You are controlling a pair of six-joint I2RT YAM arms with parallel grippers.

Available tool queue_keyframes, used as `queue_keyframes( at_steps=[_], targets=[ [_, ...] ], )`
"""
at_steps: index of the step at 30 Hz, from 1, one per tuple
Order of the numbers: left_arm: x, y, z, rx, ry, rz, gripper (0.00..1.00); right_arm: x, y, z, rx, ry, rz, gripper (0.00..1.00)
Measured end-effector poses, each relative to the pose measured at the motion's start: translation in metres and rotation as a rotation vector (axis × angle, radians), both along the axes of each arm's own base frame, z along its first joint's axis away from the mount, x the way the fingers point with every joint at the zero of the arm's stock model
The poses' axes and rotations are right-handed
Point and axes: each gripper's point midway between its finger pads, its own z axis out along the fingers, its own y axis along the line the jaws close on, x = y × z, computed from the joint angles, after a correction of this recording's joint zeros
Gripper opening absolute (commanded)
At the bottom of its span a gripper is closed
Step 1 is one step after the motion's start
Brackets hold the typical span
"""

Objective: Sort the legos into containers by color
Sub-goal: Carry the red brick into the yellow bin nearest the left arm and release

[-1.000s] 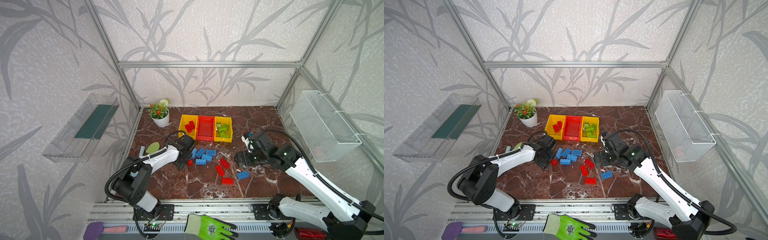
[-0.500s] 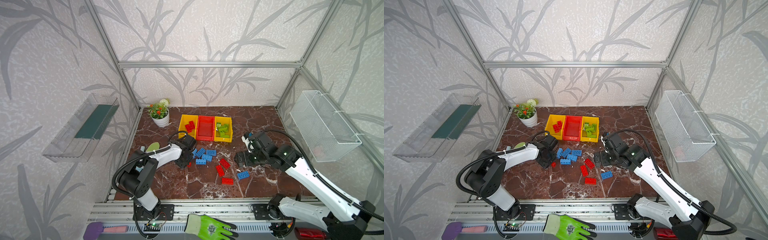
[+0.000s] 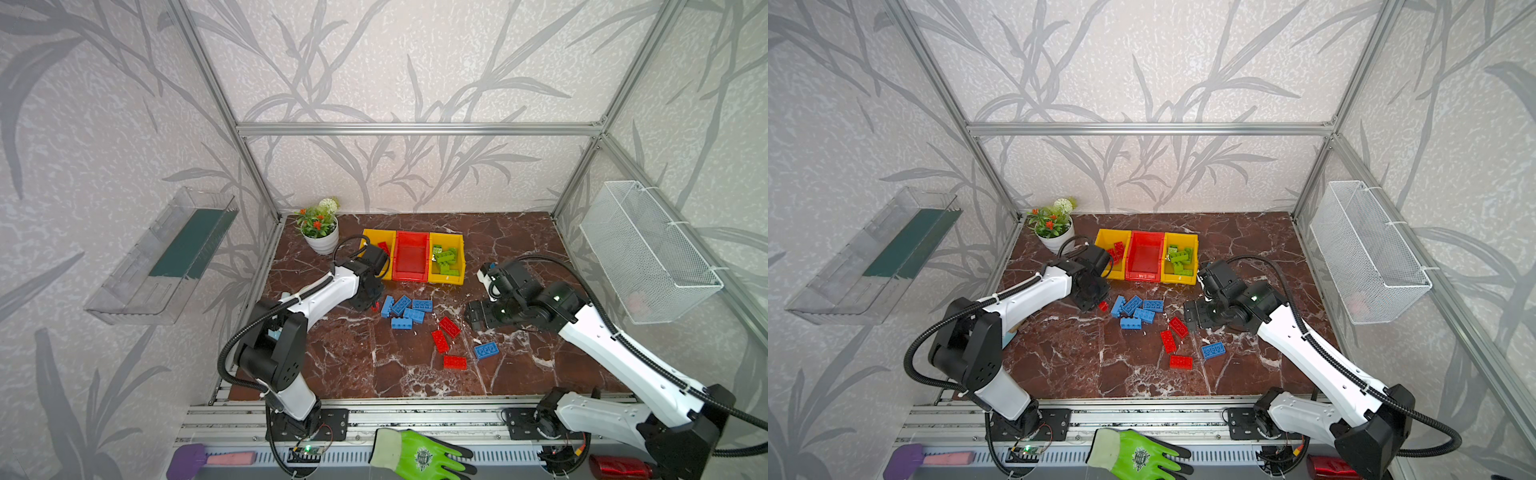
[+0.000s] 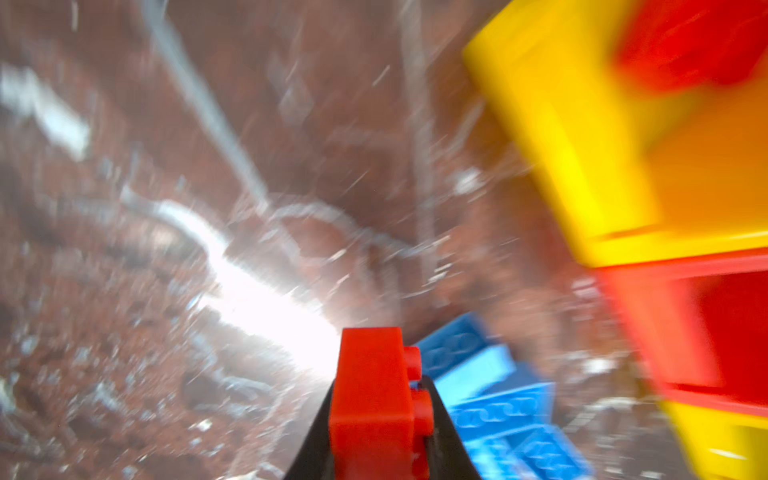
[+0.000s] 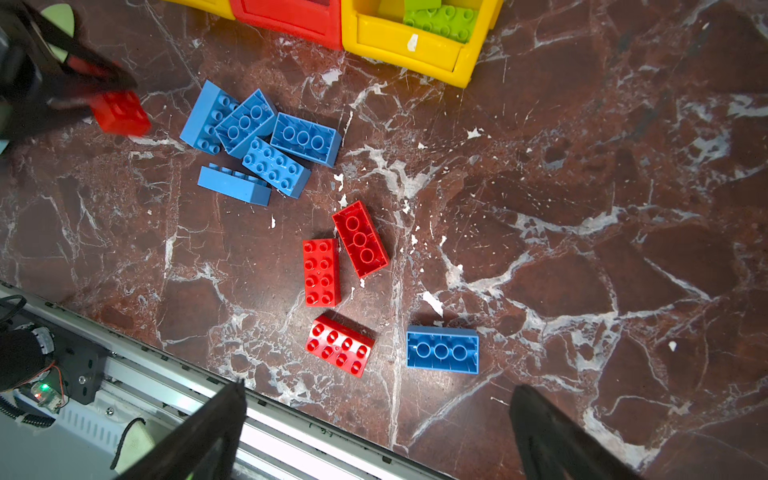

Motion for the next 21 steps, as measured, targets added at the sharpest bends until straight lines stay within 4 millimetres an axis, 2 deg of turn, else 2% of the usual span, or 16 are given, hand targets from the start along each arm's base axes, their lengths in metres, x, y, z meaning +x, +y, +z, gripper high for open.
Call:
queue_keyframes(
  at_steps=[4, 9, 13, 18, 20, 21],
  targets=[
    [0.061, -0.007, 0.032, 0.033, -0.07, -0.102, 0.05, 0.012, 0.003, 0.008, 0.004, -0.015, -0.006, 0.99],
    [0.12, -0.02, 0.037, 0.116, -0.079, -0.247, 0.08, 0.031, 0.002, 0.024, 0.017, -0.046, -0.032, 0.99],
    [0.151, -0.024, 0.029, 0.162, -0.063, -0.324, 0.11, 0.043, 0.002, 0.031, 0.016, -0.055, -0.052, 0.99],
    [0.178, -0.019, 0.021, 0.191, -0.056, -0.369, 0.18, 0.057, 0.001, 0.036, -0.001, -0.053, -0.061, 0.99],
    [0.184, -0.015, 0.017, 0.188, -0.051, -0.379, 0.29, 0.062, 0.002, 0.037, -0.009, -0.05, -0.063, 0.99],
    [0.187, -0.012, 0.014, 0.185, -0.049, -0.386, 0.38, 0.064, 0.002, 0.037, -0.013, -0.048, -0.064, 0.99]
  ],
)
